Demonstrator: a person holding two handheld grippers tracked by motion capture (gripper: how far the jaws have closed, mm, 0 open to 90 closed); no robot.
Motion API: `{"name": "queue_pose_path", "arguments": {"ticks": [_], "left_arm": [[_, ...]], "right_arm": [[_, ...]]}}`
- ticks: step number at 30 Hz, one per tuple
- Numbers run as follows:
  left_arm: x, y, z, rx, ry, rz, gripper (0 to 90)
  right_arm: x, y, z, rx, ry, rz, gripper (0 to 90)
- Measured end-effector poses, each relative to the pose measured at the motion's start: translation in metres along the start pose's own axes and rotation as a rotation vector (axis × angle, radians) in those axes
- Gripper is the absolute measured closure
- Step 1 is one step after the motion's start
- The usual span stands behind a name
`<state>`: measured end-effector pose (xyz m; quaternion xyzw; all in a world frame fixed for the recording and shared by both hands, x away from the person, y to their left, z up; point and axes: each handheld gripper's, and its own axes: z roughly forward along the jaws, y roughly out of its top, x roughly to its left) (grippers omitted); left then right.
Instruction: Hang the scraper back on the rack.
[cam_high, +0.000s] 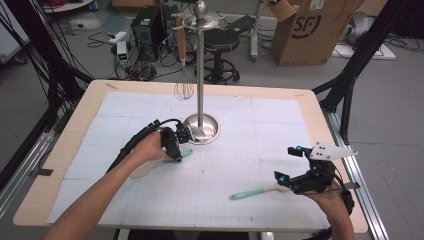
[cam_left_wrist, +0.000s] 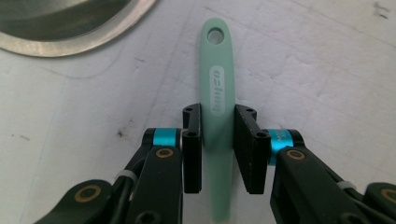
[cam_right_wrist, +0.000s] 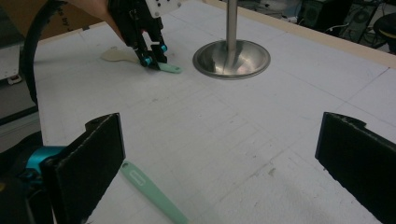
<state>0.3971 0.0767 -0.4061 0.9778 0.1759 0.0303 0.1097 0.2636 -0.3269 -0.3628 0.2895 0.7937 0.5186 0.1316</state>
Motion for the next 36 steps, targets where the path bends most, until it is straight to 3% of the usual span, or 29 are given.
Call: {"name": "queue_pose_path", "arguments": {"ticks": [14,19,27,36], "left_arm": [[-0.001,-0.014,-0.041,-0.174,-0.053,0.059,74.0],[-0.001,-0.021,-0.055,-0.262,-0.077,0.065,74.0],[0.000,-0.033,-0.079,-0.381,-0.094,0.058,74.0],[0.000,-0.044,-0.099,-0.483,-0.092,0.018,74.1]], "right_arm": [[-0.001,0.000,-0.002,-0.009,-0.002,-0.001,0.0],[0.000,0.001,-0.003,-0.013,-0.002,-0.001,0.0],[0.000,0.001,-0.005,-0.021,-0.002,0.000,0.0],[0.001,0.003,-0.006,-0.030,-0.001,-0.003,0.0]]}}
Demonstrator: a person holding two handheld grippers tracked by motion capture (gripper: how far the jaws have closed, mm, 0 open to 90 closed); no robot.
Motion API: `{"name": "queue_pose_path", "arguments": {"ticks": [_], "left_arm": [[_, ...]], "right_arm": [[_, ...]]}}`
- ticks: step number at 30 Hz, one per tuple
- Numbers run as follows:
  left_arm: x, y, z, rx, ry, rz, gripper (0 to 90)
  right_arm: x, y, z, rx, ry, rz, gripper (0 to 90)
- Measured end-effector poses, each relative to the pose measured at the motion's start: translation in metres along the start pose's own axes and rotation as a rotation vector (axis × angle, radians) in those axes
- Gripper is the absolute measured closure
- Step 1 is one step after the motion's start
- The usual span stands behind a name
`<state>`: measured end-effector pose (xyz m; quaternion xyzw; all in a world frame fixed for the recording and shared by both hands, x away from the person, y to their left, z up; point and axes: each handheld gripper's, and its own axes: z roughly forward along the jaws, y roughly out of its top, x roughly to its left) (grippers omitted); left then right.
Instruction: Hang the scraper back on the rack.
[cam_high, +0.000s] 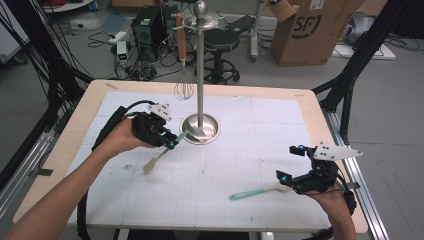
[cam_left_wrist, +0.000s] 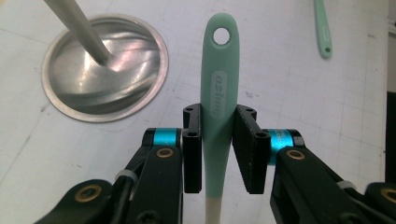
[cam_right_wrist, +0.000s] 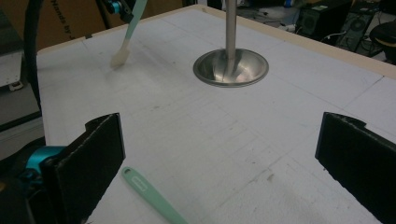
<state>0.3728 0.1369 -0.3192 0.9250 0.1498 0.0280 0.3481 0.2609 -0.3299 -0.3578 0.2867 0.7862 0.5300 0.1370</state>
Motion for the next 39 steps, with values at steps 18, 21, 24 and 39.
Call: {"name": "queue_pose_path", "arguments": {"ticks": [18,21,24,39], "left_arm": [[0.005,0.003,-0.050,-0.182,0.059,-0.007,74.3],[0.006,0.010,-0.061,-0.204,0.073,-0.007,74.3],[0.007,0.015,-0.071,-0.222,0.086,-0.013,74.2],[0.020,0.045,-0.108,-0.299,0.134,-0.032,74.2]], "right_arm": [[0.000,0.000,0.002,0.007,0.001,0.002,0.0],[0.000,0.000,0.002,0.007,0.002,0.002,0.0],[0.000,0.000,0.002,0.004,-0.001,0.003,0.0],[-0.003,-0.001,0.002,0.001,0.002,0.007,0.0]]}}
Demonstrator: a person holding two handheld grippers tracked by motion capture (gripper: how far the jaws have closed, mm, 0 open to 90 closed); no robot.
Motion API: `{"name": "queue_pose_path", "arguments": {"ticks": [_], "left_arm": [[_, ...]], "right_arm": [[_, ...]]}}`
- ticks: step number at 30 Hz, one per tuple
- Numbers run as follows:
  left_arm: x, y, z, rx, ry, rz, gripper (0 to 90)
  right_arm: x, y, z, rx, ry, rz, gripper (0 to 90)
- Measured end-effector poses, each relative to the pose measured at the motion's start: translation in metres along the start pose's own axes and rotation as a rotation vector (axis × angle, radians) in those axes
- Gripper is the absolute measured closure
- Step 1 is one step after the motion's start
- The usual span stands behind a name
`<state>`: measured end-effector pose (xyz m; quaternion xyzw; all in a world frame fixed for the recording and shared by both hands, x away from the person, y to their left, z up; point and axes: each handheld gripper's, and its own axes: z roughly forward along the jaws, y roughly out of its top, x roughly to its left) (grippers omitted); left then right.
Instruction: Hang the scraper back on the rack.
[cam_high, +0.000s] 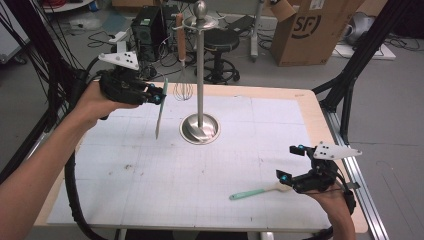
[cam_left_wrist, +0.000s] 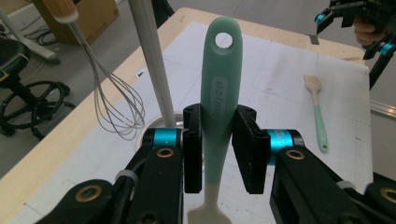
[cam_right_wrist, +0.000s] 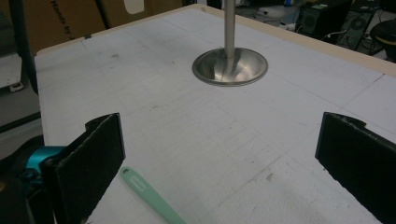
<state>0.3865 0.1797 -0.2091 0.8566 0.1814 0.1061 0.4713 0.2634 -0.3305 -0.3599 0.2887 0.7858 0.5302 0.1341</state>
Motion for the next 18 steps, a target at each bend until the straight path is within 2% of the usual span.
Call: {"name": "queue_pose_path", "arguments": {"ticks": [5,11,18], "left_arm": [[0.006,0.012,-0.012,-0.014,0.019,-0.004,74.2],[0.009,0.028,-0.024,-0.018,0.034,0.011,74.2],[0.018,0.043,-0.029,-0.029,0.047,0.015,74.2]], "right_arm": [[0.000,0.000,0.000,-0.002,0.002,0.003,0.0],[-0.001,-0.001,-0.001,-0.002,0.003,0.008,0.0],[-0.001,-0.001,0.004,0.017,0.020,0.001,0.0]]}}
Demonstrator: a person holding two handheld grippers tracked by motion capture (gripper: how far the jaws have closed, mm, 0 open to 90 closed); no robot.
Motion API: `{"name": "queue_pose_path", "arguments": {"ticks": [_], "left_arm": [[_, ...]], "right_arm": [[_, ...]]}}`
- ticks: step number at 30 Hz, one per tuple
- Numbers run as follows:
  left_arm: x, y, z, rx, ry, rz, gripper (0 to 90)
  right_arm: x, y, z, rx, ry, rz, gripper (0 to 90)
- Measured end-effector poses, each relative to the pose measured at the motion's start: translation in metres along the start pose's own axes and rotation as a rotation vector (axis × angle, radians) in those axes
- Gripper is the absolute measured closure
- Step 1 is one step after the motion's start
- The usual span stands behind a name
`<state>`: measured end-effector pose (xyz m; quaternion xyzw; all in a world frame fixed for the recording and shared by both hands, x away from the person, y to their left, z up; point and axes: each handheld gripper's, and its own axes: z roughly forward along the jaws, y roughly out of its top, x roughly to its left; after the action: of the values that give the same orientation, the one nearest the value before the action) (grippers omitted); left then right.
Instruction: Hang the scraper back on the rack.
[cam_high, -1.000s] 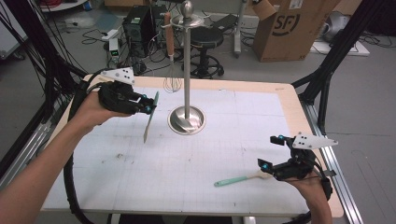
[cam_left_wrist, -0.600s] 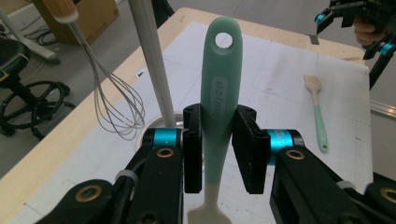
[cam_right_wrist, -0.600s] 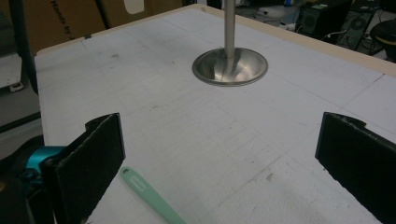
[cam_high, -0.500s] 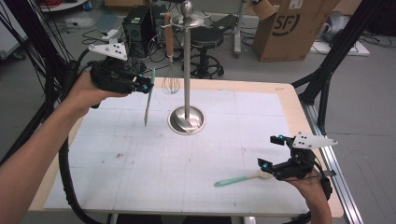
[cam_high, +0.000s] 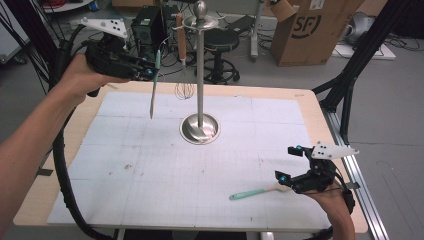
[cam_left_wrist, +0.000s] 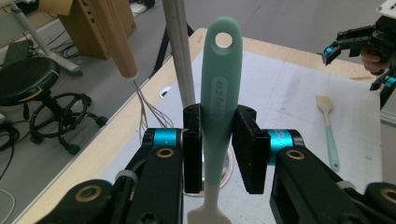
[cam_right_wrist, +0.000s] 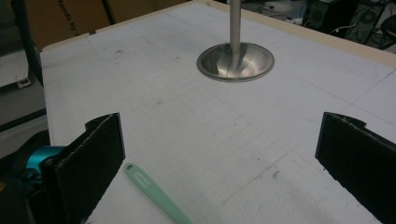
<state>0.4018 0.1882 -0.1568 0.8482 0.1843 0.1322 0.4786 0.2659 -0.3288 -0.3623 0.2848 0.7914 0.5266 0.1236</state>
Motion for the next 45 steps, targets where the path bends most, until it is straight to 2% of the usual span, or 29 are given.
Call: {"name": "queue_pose_path", "arguments": {"ticks": [8,18,27,33,45], "left_arm": [[0.009,0.016,0.001,-0.013,-0.006,0.001,74.2],[0.020,0.031,0.004,-0.035,-0.003,-0.008,74.1],[0.022,0.043,0.008,-0.022,-0.001,0.003,74.1],[0.025,0.043,0.011,-0.001,0.023,-0.006,74.1],[0.026,0.045,0.019,0.005,0.023,-0.009,74.1]], "right_arm": [[0.000,-0.001,0.000,0.014,0.034,0.012,0.0],[-0.001,-0.002,0.000,0.012,0.027,0.013,0.0],[-0.002,-0.003,-0.002,0.005,0.023,0.014,0.0],[-0.002,-0.002,-0.003,0.004,0.022,0.018,0.0],[-0.003,-0.003,-0.004,-0.003,0.017,0.016,0.0]]}}
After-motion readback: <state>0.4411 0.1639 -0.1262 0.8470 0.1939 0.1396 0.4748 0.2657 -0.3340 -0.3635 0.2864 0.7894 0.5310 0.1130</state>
